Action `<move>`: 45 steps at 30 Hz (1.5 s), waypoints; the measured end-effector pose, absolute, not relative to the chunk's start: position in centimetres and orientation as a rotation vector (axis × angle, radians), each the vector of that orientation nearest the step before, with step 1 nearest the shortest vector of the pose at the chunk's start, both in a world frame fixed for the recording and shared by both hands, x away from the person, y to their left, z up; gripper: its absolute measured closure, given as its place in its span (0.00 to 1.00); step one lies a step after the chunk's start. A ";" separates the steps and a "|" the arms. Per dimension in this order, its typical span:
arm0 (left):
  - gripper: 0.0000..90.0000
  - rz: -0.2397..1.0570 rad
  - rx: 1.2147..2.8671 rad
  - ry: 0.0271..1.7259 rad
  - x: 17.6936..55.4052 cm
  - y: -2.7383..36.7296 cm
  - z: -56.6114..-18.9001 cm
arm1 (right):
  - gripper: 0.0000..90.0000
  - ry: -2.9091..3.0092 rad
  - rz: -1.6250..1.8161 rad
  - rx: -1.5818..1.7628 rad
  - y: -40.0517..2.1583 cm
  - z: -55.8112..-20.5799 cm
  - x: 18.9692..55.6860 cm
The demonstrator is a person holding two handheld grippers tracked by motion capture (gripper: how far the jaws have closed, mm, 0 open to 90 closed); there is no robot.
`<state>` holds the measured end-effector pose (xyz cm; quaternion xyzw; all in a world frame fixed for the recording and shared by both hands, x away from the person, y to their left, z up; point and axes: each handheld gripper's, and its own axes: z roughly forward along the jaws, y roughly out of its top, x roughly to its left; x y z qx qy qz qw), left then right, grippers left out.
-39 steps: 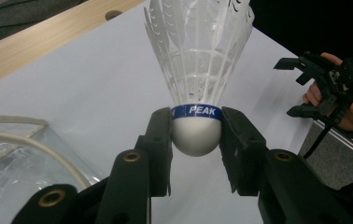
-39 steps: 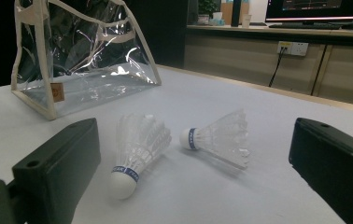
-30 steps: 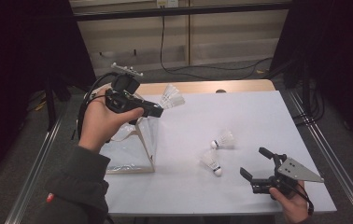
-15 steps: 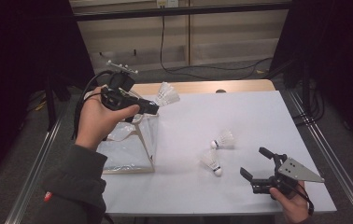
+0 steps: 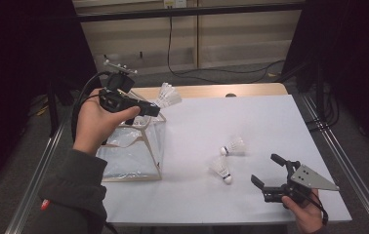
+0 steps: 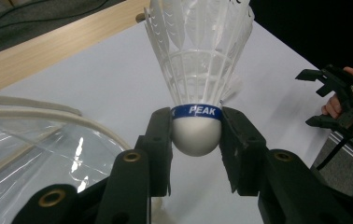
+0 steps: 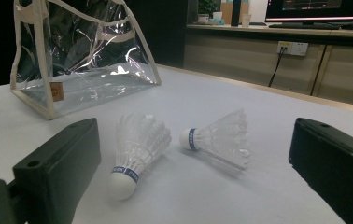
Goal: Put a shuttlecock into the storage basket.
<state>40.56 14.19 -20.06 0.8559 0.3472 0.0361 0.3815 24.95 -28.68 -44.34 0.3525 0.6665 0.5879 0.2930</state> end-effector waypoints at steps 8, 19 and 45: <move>0.73 0.097 2.181 0.905 40.7 14.6 -20.0 | 0.02 1.776 1.566 0.936 -28.8 -44.3 24.9; 0.73 0.103 2.173 0.922 40.8 14.9 -20.0 | 0.02 1.777 1.567 0.937 -28.8 -44.3 25.0; 0.73 0.127 2.160 0.975 41.6 16.2 -19.8 | 0.02 1.773 1.576 0.938 -28.8 -44.3 25.0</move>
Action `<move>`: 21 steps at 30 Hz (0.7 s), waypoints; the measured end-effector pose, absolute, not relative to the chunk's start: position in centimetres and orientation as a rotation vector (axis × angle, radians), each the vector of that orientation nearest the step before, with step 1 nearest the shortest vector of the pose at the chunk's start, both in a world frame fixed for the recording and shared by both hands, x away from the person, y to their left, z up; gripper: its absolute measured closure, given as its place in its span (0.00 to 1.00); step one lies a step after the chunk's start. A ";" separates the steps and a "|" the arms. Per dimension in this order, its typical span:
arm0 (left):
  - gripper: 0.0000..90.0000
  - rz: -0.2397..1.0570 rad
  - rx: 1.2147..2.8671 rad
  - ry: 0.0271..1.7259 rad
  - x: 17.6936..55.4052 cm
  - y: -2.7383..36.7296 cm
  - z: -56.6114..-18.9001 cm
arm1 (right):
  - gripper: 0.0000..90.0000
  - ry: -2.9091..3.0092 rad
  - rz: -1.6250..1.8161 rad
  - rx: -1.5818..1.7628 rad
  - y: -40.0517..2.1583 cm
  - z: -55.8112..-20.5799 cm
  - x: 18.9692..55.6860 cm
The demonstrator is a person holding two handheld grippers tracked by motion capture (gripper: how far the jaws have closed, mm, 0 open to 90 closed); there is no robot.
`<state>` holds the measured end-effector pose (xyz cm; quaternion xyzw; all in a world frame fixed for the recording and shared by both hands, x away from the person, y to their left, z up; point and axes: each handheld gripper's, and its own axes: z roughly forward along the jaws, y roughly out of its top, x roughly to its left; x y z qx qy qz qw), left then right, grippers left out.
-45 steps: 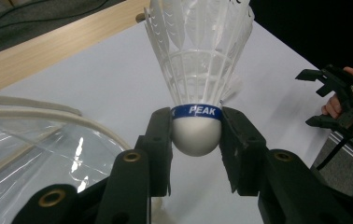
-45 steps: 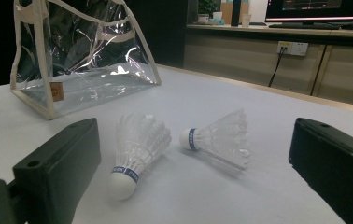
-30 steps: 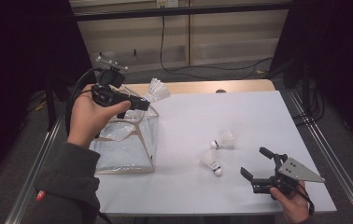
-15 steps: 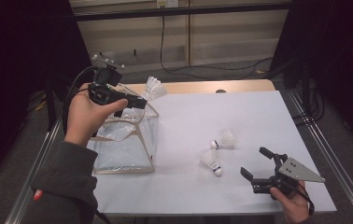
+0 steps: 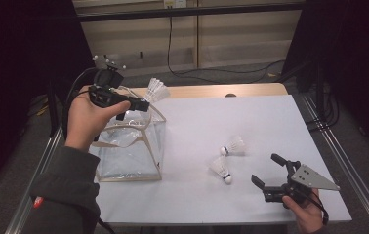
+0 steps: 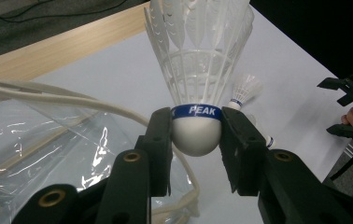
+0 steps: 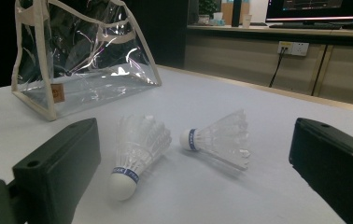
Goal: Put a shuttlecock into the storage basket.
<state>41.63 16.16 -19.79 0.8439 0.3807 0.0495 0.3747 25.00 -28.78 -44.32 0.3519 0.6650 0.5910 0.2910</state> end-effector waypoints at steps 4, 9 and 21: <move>0.73 0.129 2.157 0.985 41.8 16.3 -19.8 | 0.02 1.774 1.573 0.941 -28.8 -44.3 25.0; 0.73 0.133 2.154 0.994 41.9 16.6 -20.0 | 0.02 1.773 1.573 0.938 -28.8 -44.3 25.0; 0.73 0.142 2.140 1.033 42.3 17.3 -20.3 | 0.02 1.772 1.576 0.942 -28.8 -44.3 24.9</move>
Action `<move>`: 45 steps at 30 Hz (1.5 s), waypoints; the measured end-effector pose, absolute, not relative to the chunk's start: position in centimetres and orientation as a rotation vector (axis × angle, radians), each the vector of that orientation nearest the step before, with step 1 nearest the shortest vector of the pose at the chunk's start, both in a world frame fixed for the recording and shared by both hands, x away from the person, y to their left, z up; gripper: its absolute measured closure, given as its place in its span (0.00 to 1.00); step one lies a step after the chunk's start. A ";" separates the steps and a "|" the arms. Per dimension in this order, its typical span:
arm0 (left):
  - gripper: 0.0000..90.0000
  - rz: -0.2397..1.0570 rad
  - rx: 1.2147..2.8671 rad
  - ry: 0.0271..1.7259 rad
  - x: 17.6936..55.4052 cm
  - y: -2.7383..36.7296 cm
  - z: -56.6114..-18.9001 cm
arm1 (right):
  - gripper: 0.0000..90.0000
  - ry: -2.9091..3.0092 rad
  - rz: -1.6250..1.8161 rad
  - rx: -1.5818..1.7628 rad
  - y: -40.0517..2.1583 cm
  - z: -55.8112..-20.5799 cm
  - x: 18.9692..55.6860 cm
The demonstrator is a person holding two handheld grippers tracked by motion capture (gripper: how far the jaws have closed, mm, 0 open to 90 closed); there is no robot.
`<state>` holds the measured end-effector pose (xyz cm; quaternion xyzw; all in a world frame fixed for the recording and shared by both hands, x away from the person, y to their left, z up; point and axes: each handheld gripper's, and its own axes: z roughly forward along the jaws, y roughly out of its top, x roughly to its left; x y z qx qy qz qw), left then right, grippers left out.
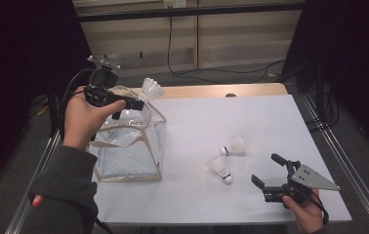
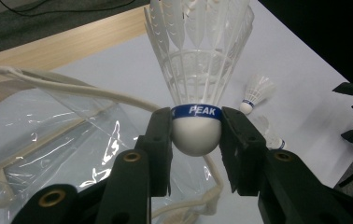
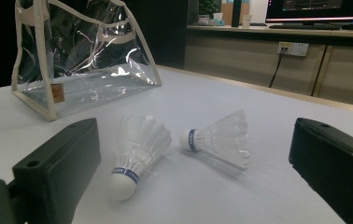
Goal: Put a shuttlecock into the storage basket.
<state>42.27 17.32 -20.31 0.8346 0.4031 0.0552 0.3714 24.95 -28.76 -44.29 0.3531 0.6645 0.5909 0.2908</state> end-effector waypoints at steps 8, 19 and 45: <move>0.73 0.154 2.132 1.051 42.5 17.7 -20.5 | 0.02 1.772 1.573 0.938 -28.8 -44.3 25.0; 0.73 0.160 2.129 1.067 42.7 17.8 -20.7 | 0.02 1.772 1.572 0.936 -28.8 -44.3 24.9; 0.73 0.200 2.098 1.145 43.6 19.4 -21.4 | 0.02 1.774 1.573 0.933 -28.8 -44.2 24.9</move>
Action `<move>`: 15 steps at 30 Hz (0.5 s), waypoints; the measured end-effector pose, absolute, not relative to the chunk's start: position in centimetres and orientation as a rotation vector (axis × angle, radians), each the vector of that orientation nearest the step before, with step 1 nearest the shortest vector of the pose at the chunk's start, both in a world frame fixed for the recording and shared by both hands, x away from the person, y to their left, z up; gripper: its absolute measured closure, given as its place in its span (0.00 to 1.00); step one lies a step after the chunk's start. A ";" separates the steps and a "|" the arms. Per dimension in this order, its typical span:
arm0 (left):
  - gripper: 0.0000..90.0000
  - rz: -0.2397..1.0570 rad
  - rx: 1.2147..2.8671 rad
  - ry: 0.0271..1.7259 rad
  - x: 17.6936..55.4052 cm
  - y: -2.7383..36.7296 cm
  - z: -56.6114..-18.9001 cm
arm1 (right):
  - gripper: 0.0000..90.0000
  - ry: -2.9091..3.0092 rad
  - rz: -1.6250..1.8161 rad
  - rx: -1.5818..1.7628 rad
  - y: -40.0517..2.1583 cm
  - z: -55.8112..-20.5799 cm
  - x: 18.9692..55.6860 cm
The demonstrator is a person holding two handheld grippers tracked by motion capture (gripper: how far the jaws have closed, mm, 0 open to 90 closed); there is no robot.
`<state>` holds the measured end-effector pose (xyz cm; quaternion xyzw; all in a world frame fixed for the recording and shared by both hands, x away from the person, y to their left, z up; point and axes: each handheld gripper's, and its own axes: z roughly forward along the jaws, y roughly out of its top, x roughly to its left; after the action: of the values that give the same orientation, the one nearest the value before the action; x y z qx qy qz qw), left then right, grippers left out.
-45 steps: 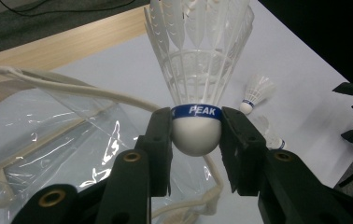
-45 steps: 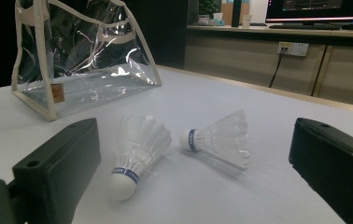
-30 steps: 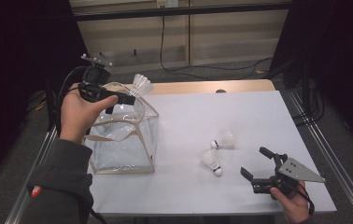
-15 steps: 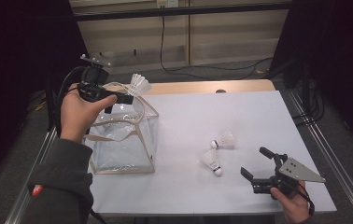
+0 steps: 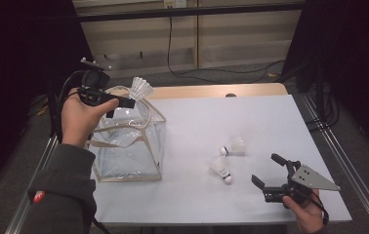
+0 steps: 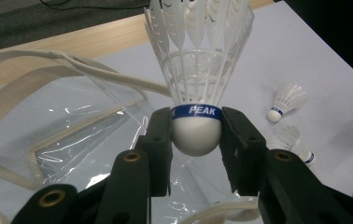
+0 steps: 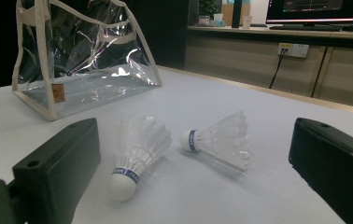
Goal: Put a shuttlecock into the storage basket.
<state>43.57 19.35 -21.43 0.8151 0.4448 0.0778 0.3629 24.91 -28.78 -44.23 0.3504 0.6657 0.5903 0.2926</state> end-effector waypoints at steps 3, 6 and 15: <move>0.73 0.208 2.088 1.157 43.6 19.6 -21.5 | 0.02 1.772 1.570 0.936 -28.8 -44.2 24.9; 0.73 0.212 2.087 1.165 43.7 19.9 -21.5 | 0.02 1.773 1.571 0.935 -28.8 -44.2 24.9; 0.73 0.229 2.068 1.193 43.9 20.4 -21.9 | 0.02 1.773 1.570 0.934 -28.8 -44.3 24.9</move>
<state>43.86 20.42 -21.87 0.8034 0.4634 0.0890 0.3632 24.95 -28.76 -44.26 0.3508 0.6657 0.5896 0.2936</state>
